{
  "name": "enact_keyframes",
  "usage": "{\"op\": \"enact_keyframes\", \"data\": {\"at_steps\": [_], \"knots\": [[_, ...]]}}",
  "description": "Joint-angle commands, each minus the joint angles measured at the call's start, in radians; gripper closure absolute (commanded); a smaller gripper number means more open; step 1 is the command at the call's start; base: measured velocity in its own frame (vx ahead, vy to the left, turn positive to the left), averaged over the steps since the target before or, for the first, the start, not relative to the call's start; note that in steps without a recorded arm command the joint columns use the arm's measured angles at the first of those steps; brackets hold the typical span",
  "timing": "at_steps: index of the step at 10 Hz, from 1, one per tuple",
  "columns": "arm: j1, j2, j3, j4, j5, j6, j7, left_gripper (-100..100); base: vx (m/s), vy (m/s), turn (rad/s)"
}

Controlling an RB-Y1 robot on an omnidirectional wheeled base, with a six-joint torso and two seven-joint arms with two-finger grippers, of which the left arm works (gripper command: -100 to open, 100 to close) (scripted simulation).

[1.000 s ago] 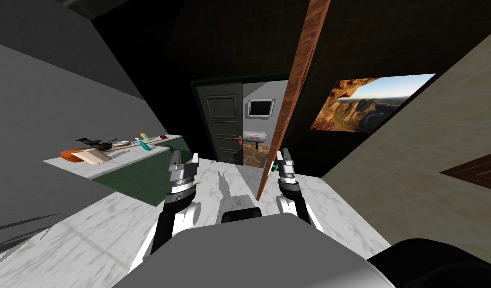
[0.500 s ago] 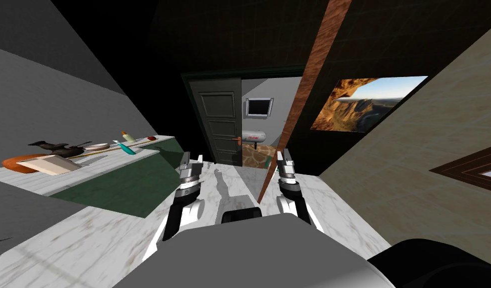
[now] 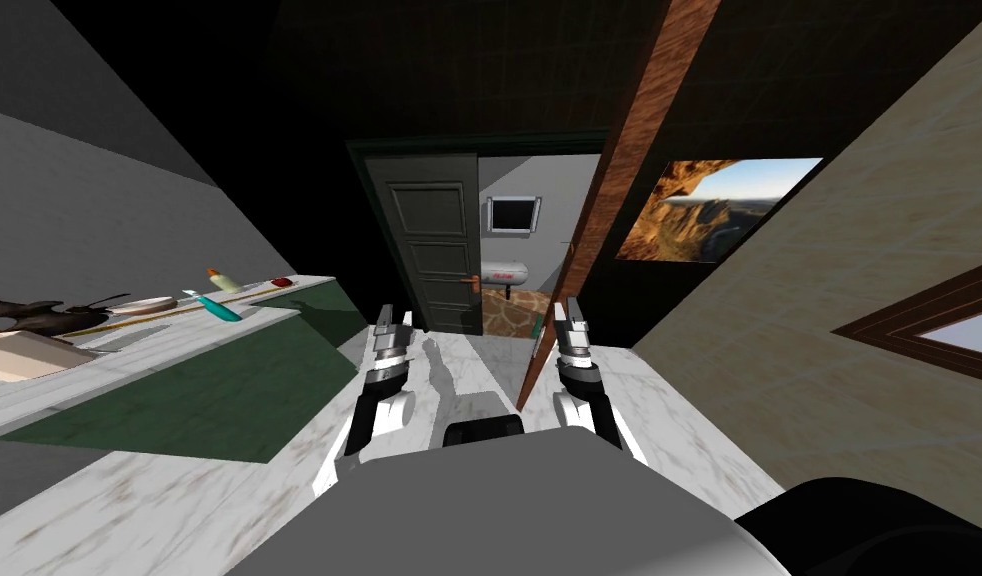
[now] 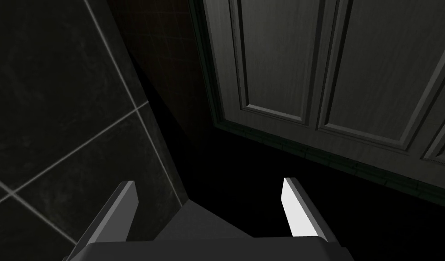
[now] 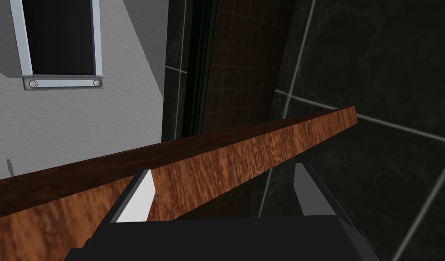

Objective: Pull the door open

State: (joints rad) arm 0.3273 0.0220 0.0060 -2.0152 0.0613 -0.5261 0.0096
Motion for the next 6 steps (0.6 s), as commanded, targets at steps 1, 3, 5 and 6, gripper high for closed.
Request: {"op": "enact_keyframes", "data": {"at_steps": [1, 3, 5, 6], "knots": [[-0.026, 0.007, 0.001, 0.050, 0.021, -0.002, -0.023, -100, 0.101, 0.047, -0.107], [-0.063, 0.014, 0.002, 0.108, 0.048, -0.003, -0.052, -100, 0.099, 0.062, -0.118], [-0.103, 0.020, 0.004, 0.177, 0.078, -0.003, -0.083, -100, 0.096, 0.068, -0.112], [-0.124, 0.023, 0.004, 0.205, 0.093, -0.004, -0.099, -100, 0.077, 0.079, -0.108]]}}
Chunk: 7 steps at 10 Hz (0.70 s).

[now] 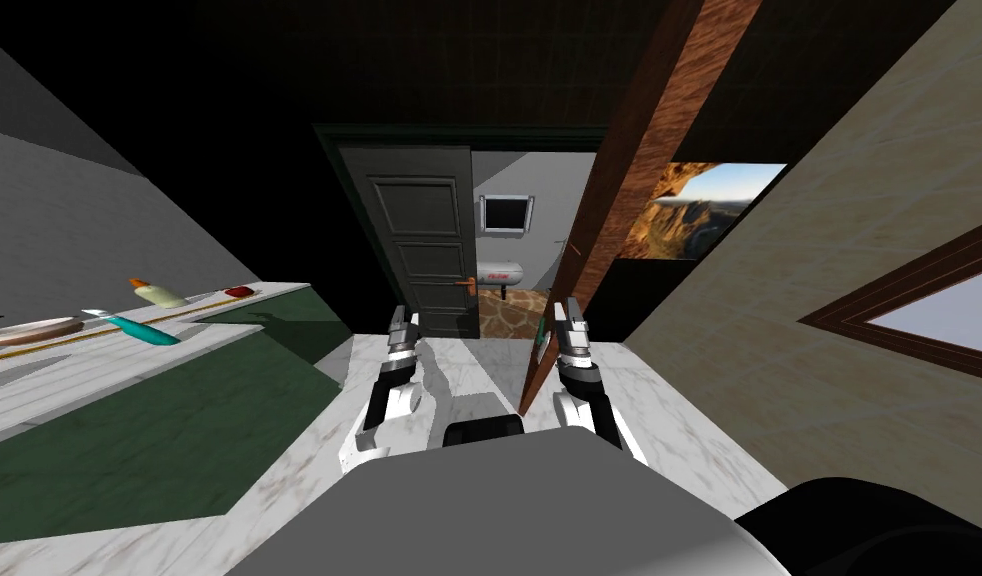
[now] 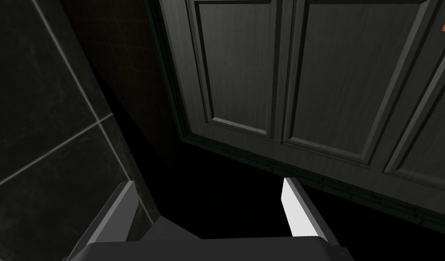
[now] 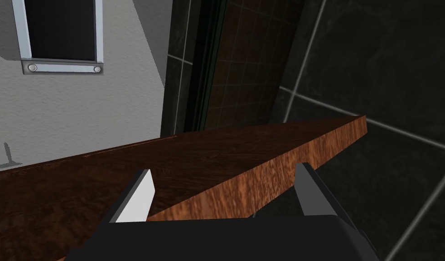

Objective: Pull the door open

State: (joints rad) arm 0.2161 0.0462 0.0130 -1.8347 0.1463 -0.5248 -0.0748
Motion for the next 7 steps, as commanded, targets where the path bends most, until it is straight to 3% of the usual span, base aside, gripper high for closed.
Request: {"op": "enact_keyframes", "data": {"at_steps": [1, 3, 4, 7], "knots": [[-0.012, -0.002, -0.003, 0.035, 0.008, -0.005, -0.014, -100, 0.050, 0.054, -0.044], [-0.054, 0.003, -0.001, 0.092, 0.038, -0.006, -0.046, -100, 0.057, 0.046, -0.095], [-0.054, 0.003, -0.001, 0.105, 0.038, -0.006, -0.046, -100, 0.051, 0.042, -0.052], [-0.119, 0.008, 0.002, 0.203, 0.086, -0.007, -0.096, -100, 0.065, 0.060, -0.126]]}}
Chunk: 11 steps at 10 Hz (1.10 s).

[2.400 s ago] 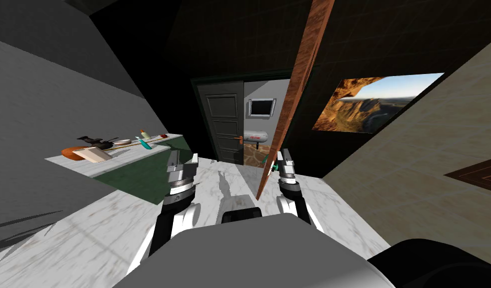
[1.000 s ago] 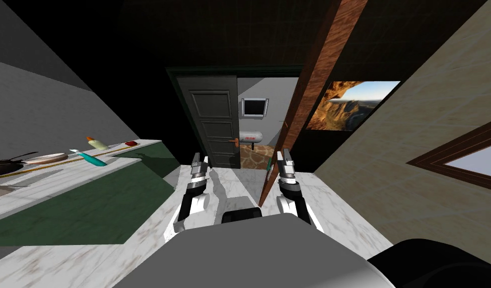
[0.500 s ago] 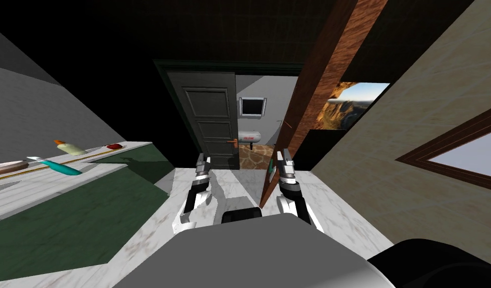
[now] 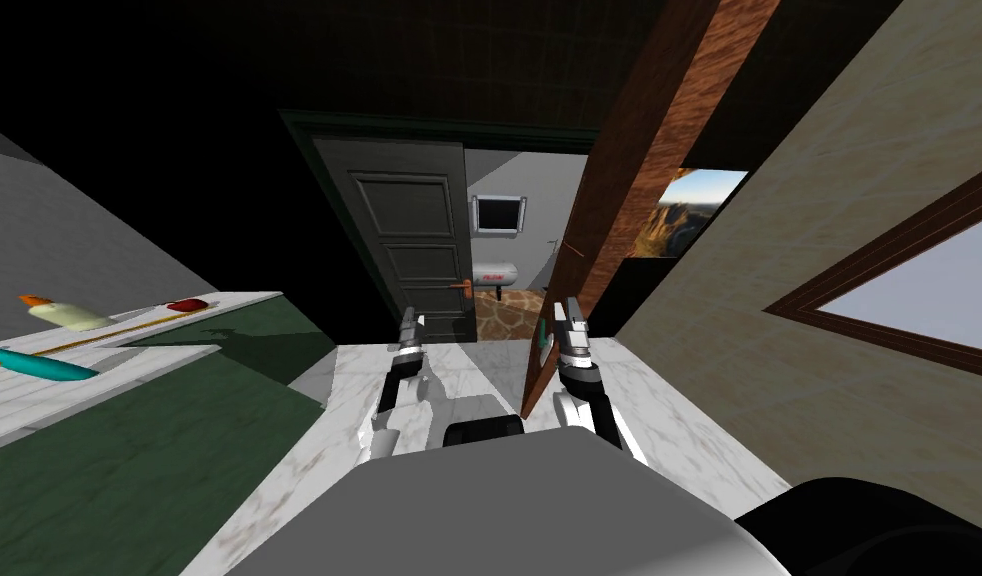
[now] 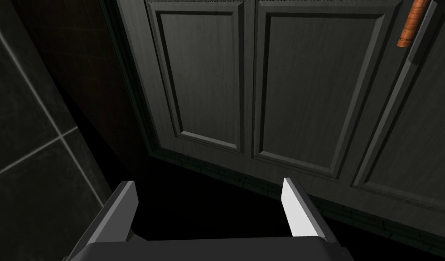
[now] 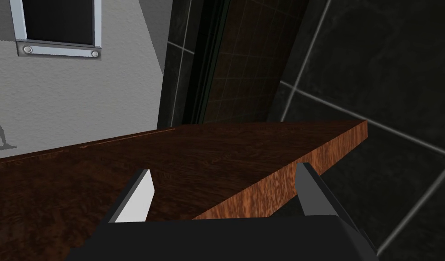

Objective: Pull the door open

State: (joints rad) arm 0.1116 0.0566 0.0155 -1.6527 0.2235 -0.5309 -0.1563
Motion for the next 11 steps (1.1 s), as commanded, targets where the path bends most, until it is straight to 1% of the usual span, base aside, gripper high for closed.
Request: {"op": "enact_keyframes", "data": {"at_steps": [1, 2, 4, 5, 7, 9, 10, 11], "knots": [[-0.015, -0.002, -0.001, 0.032, 0.009, -0.001, -0.015, -100, 0.061, 0.056, -0.028], [-0.037, -0.001, 0.000, 0.068, 0.025, -0.001, -0.032, -100, 0.047, 0.054, -0.070], [-0.081, 0.000, 0.002, 0.133, 0.058, -0.002, -0.066, -100, 0.079, 0.064, -0.147], [-0.081, 0.000, 0.002, 0.143, 0.058, -0.002, -0.066, -100, 0.044, 0.055, -0.022], [-0.126, -0.001, 0.004, 0.216, 0.092, -0.003, -0.101, -100, 0.053, 0.062, -0.097], [-0.171, -0.002, 0.005, 0.277, 0.125, -0.004, -0.135, -100, 0.079, 0.071, -0.137], [-0.171, -0.002, 0.005, 0.290, 0.125, -0.004, -0.135, -100, 0.047, 0.054, -0.038], [-0.193, -0.003, 0.006, 0.327, 0.142, -0.005, -0.152, -100, 0.052, 0.040, -0.072]]}}
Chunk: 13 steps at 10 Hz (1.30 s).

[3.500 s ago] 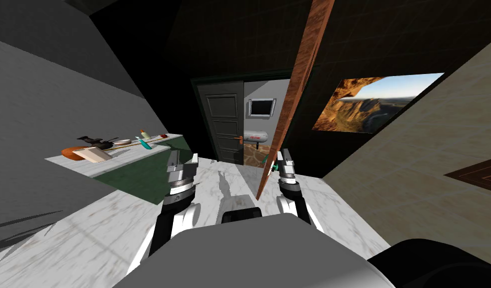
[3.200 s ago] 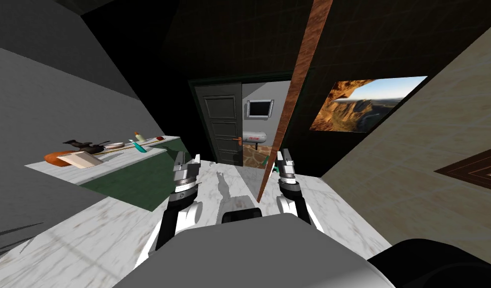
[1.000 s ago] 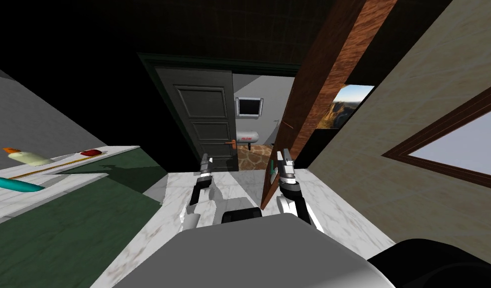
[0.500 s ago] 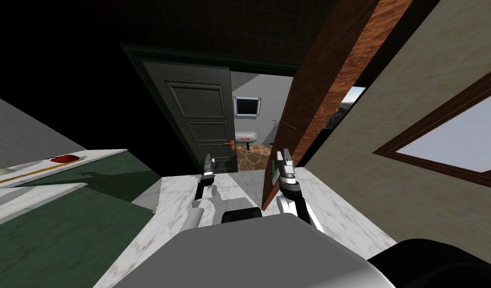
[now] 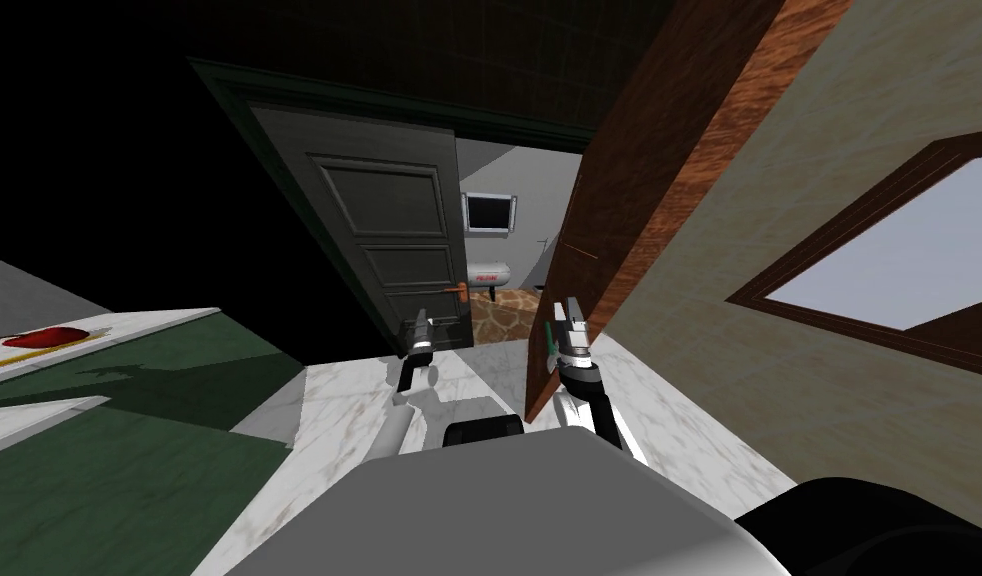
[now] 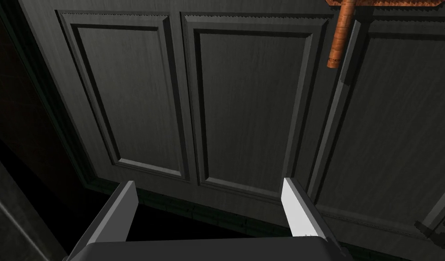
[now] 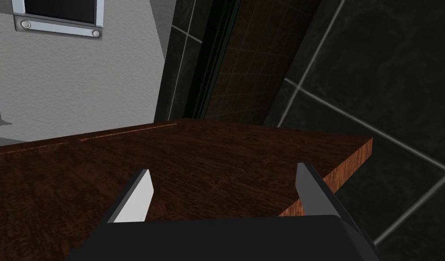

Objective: Pull the door open

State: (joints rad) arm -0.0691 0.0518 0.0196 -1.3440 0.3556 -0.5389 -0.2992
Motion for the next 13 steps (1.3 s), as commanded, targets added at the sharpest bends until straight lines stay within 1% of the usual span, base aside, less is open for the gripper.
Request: {"op": "enact_keyframes", "data": {"at_steps": [1, 2, 3, 5, 6, 7, 13], "knots": [[-0.034, -0.001, 0.003, 0.050, 0.026, 0.003, -0.026, -100, 0.059, 0.056, -0.115], [-0.056, -0.003, 0.004, 0.077, 0.042, 0.002, -0.043, -100, 0.081, 0.074, -0.113], [-0.056, -0.003, 0.004, 0.089, 0.042, 0.002, -0.043, -100, 0.058, 0.051, -0.046], [-0.099, -0.007, 0.005, 0.158, 0.074, 0.001, -0.076, -100, 0.052, 0.046, -0.099], [-0.120, -0.011, 0.006, 0.184, 0.090, 0.000, -0.091, -100, 0.068, 0.081, -0.096], [-0.120, -0.011, 0.006, 0.193, 0.090, 0.000, -0.091, -100, 0.048, 0.058, -0.028], [-0.236, -0.034, 0.011, 0.381, 0.178, -0.003, -0.180, -100, 0.070, 0.062, -0.082]]}}
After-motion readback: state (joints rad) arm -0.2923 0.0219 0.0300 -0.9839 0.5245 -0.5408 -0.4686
